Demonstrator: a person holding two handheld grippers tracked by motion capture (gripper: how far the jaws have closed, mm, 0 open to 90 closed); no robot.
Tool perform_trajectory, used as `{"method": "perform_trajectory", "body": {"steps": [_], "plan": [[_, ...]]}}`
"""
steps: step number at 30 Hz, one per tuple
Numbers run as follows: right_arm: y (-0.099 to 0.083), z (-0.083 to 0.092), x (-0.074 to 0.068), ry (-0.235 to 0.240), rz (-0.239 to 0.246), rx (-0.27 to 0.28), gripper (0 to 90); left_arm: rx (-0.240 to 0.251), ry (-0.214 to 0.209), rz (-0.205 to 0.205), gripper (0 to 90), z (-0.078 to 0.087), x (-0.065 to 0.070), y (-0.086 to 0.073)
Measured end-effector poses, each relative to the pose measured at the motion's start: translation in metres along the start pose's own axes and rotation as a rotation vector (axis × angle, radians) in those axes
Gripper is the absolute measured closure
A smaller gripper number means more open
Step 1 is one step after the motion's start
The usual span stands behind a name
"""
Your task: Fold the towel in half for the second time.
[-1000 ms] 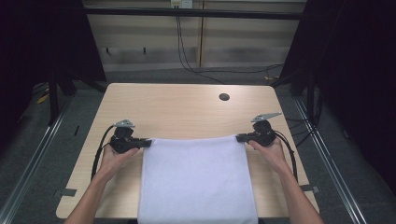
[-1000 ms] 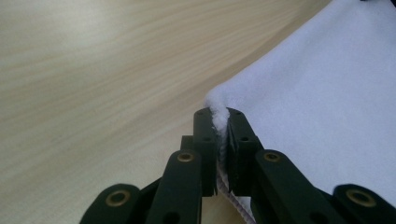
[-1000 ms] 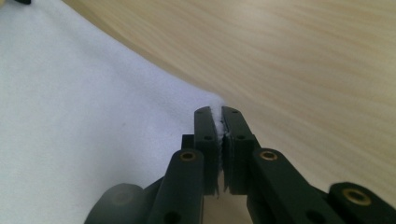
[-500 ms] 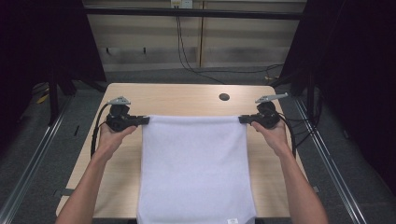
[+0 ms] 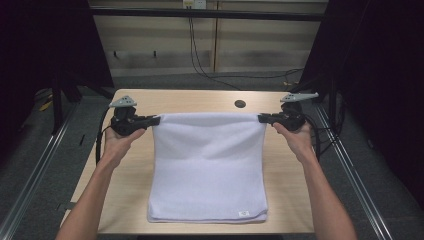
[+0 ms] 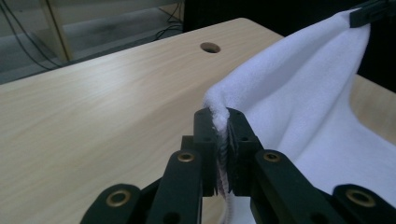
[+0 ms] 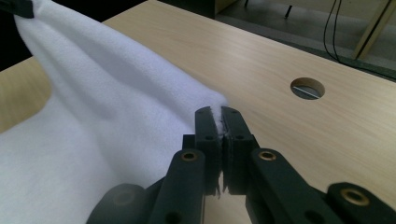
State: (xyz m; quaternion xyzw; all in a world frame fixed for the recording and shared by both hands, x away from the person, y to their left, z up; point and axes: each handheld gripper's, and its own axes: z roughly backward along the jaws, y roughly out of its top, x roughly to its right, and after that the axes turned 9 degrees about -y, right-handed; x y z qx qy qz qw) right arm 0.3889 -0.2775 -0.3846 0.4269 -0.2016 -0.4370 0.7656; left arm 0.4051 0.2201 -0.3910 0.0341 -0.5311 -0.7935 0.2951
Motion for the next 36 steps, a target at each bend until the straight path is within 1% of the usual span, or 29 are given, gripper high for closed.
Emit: {"method": "perform_trajectory", "body": {"steps": [1, 2, 3, 5, 6, 7, 9, 11, 12, 13, 14, 15, 16, 17, 18, 19, 20, 21, 22, 24, 26, 27, 28, 29, 30, 31, 32, 34, 36], "plan": [[-0.002, 0.004, -0.002, 0.009, 0.004, 0.004, 87.0, 0.0, 0.0, 0.0, 84.7, 0.0, 0.0, 0.0], [-0.003, 0.009, -0.005, 0.016, 0.01, 0.01, 87.0, 0.003, -0.007, 0.001, 84.7, 0.005, 0.004, -0.006], [-0.004, 0.013, -0.007, 0.024, 0.01, 0.014, 87.0, -0.006, -0.017, 0.002, 84.7, 0.006, 0.005, -0.008], [-0.006, 0.021, -0.011, 0.022, 0.02, 0.022, 87.0, -0.018, -0.019, 0.0, 84.7, 0.01, 0.009, -0.011], [-0.006, 0.021, -0.011, 0.022, 0.02, 0.022, 87.0, -0.018, -0.019, 0.0, 84.8, 0.01, 0.009, -0.011], [-0.008, 0.027, -0.014, 0.044, 0.009, 0.024, 87.0, -0.022, -0.036, 0.007, 84.8, 0.012, 0.011, -0.012], [-0.011, 0.032, -0.018, 0.059, 0.014, 0.014, 87.0, -0.031, -0.05, 0.0, 84.8, 0.02, 0.016, -0.017], [-0.015, 0.035, -0.023, 0.059, 0.027, -0.013, 86.9, -0.024, -0.06, -0.005, 84.8, 0.023, 0.018, -0.018], [-0.015, 0.035, -0.023, 0.059, 0.027, -0.013, 86.9, -0.023, -0.065, -0.017, 84.8, 0.027, 0.02, -0.019], [-0.021, 0.04, -0.026, 0.075, 0.03, -0.009, 86.9, -0.013, -0.075, -0.016, 84.8, 0.032, 0.026, -0.021], [-0.023, 0.043, -0.028, 0.078, 0.027, -0.003, 86.9, -0.013, -0.079, -0.022, 84.8, 0.035, 0.031, -0.022], [-0.023, 0.043, -0.028, 0.078, 0.027, -0.003, 86.9, -0.013, -0.079, -0.022, 84.8, 0.035, 0.031, -0.022], [-0.026, 0.05, -0.032, 0.091, 0.031, 0.015, 86.9, -0.009, -0.088, -0.04, 84.8, 0.041, 0.04, -0.024], [-0.027, 0.055, -0.035, 0.093, 0.037, 0.019, 86.9, -0.009, -0.088, -0.04, 84.8, 0.041, 0.04, -0.024], [-0.028, 0.06, -0.038, 0.098, 0.038, 0.028, 86.9, 0.003, -0.093, -0.05, 84.8, 0.049, 0.05, -0.026], [-0.029, 0.065, -0.04, 0.102, 0.046, 0.034, 86.9, 0.006, -0.099, -0.059, 84.8, 0.052, 0.055, -0.027], [-0.03, 0.07, -0.043, 0.108, 0.049, 0.041, 86.9, 0.006, -0.099, -0.059, 84.8, 0.052, 0.055, -0.027], [-0.03, 0.07, -0.043, 0.108, 0.049, 0.041, 86.9, -0.002, -0.099, -0.071, 84.8, 0.055, 0.059, -0.029], [-0.032, 0.074, -0.046, 0.118, 0.047, 0.051, 86.9, -0.002, -0.11, -0.067, 84.7, 0.059, 0.066, -0.035], [-0.044, 0.082, -0.056, 0.13, 0.056, 0.052, 86.8, -0.008, -0.116, -0.062, 84.7, 0.06, 0.07, -0.047], [-0.059, 0.085, -0.064, 0.155, 0.056, 0.036, 86.8, -0.039, -0.117, -0.051, 84.6, 0.059, 0.072, -0.062], [-0.067, 0.084, -0.068, 0.155, 0.061, 0.019, 86.8, -0.042, -0.119, -0.037, 84.6, 0.059, 0.073, -0.07], [-0.076, 0.084, -0.072, 0.165, 0.06, -0.002, 86.7, -0.05, -0.135, -0.027, 84.6, 0.059, 0.075, -0.081], [-0.086, 0.084, -0.077, 0.173, 0.065, -0.024, 86.7, -0.067, -0.134, -0.025, 84.4, 0.06, 0.077, -0.091], [-0.096, 0.082, -0.083, 0.184, 0.07, -0.056, 86.5, -0.071, -0.143, -0.018, 84.4, 0.06, 0.078, -0.097], [-0.101, 0.081, -0.086, 0.185, 0.083, -0.081, 86.5, -0.069, -0.161, 0.005, 84.3, 0.06, 0.078, -0.106], [-0.109, 0.079, -0.089, 0.18, 0.095, -0.102, 86.3, -0.086, -0.154, 0.013, 84.3, 0.058, 0.08, -0.113], [-0.125, 0.076, -0.094, 0.213, 0.066, -0.124, 86.0, -0.137, -0.152, 0.014, 83.8, 0.056, 0.083, -0.123], [-0.139, 0.073, -0.1, 0.219, 0.072, -0.157, 85.0, -0.152, -0.168, 0.03, 83.7, 0.056, 0.085, -0.13]]}}
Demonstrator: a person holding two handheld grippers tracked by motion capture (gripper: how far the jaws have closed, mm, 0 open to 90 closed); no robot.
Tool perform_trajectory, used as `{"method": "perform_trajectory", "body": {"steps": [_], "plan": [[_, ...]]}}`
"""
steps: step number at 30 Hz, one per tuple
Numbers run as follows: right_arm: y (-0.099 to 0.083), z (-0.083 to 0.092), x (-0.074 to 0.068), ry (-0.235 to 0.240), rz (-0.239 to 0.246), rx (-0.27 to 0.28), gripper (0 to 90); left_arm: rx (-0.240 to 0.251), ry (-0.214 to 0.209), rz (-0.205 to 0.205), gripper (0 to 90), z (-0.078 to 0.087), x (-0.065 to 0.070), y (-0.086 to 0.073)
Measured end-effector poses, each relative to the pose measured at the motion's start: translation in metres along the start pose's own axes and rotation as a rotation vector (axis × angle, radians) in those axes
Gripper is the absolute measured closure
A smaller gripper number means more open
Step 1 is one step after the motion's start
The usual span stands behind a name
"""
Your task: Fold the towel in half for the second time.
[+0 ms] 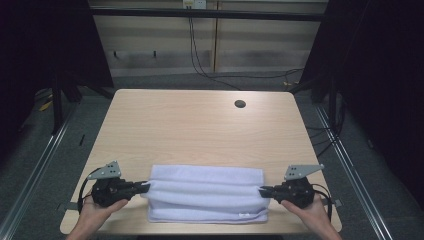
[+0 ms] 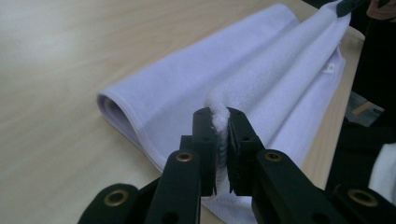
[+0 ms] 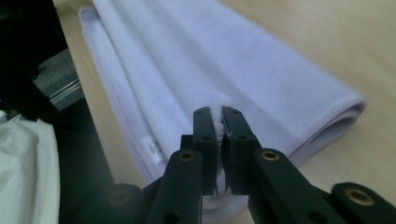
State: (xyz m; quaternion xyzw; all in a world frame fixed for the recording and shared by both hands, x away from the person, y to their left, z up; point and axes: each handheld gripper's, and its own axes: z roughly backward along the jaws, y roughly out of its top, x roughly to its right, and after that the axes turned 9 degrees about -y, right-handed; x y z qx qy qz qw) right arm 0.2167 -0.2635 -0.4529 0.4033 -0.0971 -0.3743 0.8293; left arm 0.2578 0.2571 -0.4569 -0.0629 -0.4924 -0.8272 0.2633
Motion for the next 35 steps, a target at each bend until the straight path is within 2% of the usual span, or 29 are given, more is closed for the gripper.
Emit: {"method": "perform_trajectory", "body": {"steps": [3, 5, 8, 11, 12, 14, 15, 16, 17, 19, 20, 21, 22, 23, 24, 26, 28, 29, 30, 31, 33, 35], "plan": [[-0.011, -0.001, -0.005, 0.008, 0.003, -0.028, 80.1, -0.011, -0.033, 0.034, 82.7, -0.002, 0.005, -0.016], [-0.017, 0.002, -0.008, 0.011, -0.007, -0.031, 76.3, -0.041, -0.044, 0.042, 80.2, -0.002, 0.01, -0.026], [-0.029, 0.004, -0.012, 0.049, -0.026, -0.04, 72.6, -0.032, -0.056, 0.044, 77.4, 0.002, 0.016, -0.032], [-0.036, 0.002, -0.015, 0.048, -0.026, -0.065, 68.7, -0.04, -0.071, 0.031, 72.6, 0.004, 0.022, -0.034], [-0.037, 0.003, -0.016, 0.052, -0.032, -0.06, 63.4, -0.038, -0.089, 0.02, 69.8, 0.006, 0.028, -0.035], [-0.036, 0.006, -0.017, 0.073, -0.05, -0.03, 57.9, 0.005, -0.106, 0.037, 62.8, 0.01, 0.031, -0.035], [-0.035, 0.009, -0.017, 0.059, -0.064, -0.007, 52.8, 0.005, -0.106, 0.037, 58.8, 0.01, 0.031, -0.035], [-0.035, 0.009, -0.017, 0.059, -0.064, -0.007, 52.8, 0.052, -0.112, 0.065, 58.8, 0.013, 0.029, -0.032], [-0.033, 0.011, -0.015, 0.03, -0.072, 0.019, 47.3, 0.069, -0.095, 0.068, 55.5, 0.014, 0.027, -0.029], [-0.03, 0.012, -0.01, -0.001, -0.071, 0.046, 45.5, 0.075, -0.027, 0.069, 51.8, 0.014, 0.019, -0.022], [-0.028, 0.011, -0.006, -0.015, -0.086, 0.054, 42.3, 0.09, 0.017, 0.086, 51.5, 0.013, 0.012, -0.017], [-0.026, 0.008, -0.002, -0.034, -0.093, 0.065, 40.0, 0.09, 0.072, 0.082, 48.7, 0.012, 0.007, -0.013], [-0.024, 0.006, 0.002, -0.051, -0.1, 0.068, 39.5, 0.088, 0.102, 0.08, 45.7, 0.011, 0.004, -0.01], [-0.022, 0.005, 0.004, -0.059, -0.104, 0.072, 38.7, 0.087, 0.14, 0.083, 47.0, 0.01, -0.001, -0.006], [-0.019, 0.004, 0.008, -0.07, -0.112, 0.084, 37.6, 0.09, 0.194, 0.092, 46.7, 0.008, -0.005, -0.002], [-0.014, 0.004, 0.017, -0.102, -0.127, 0.111, 35.9, 0.102, 0.21, 0.074, 52.9, 0.005, -0.014, 0.002], [-0.008, 0.009, 0.027, -0.096, -0.164, 0.168, 33.4, 0.12, 0.265, 0.095, 49.4, 0.003, -0.024, 0.005], [-0.005, 0.013, 0.032, -0.109, -0.172, 0.195, 32.8, 0.126, 0.266, 0.105, 45.7, 0.003, -0.028, 0.005], [-0.004, 0.015, 0.034, -0.13, -0.177, 0.206, 32.7, 0.149, 0.288, 0.131, 44.1, 0.002, -0.033, 0.005], [-0.003, 0.018, 0.038, -0.172, -0.185, 0.22, 31.2, 0.156, 0.298, 0.136, 42.2, 0.002, -0.037, 0.004], [-0.006, 0.018, 0.045, -0.227, -0.207, 0.233, 30.5, 0.147, 0.29, 0.14, 41.7, 0.001, -0.04, 0.002], [-0.012, 0.015, 0.05, -0.286, -0.209, 0.217, 30.3, 0.124, 0.277, 0.155, 40.7, -0.001, -0.045, -0.001]]}}
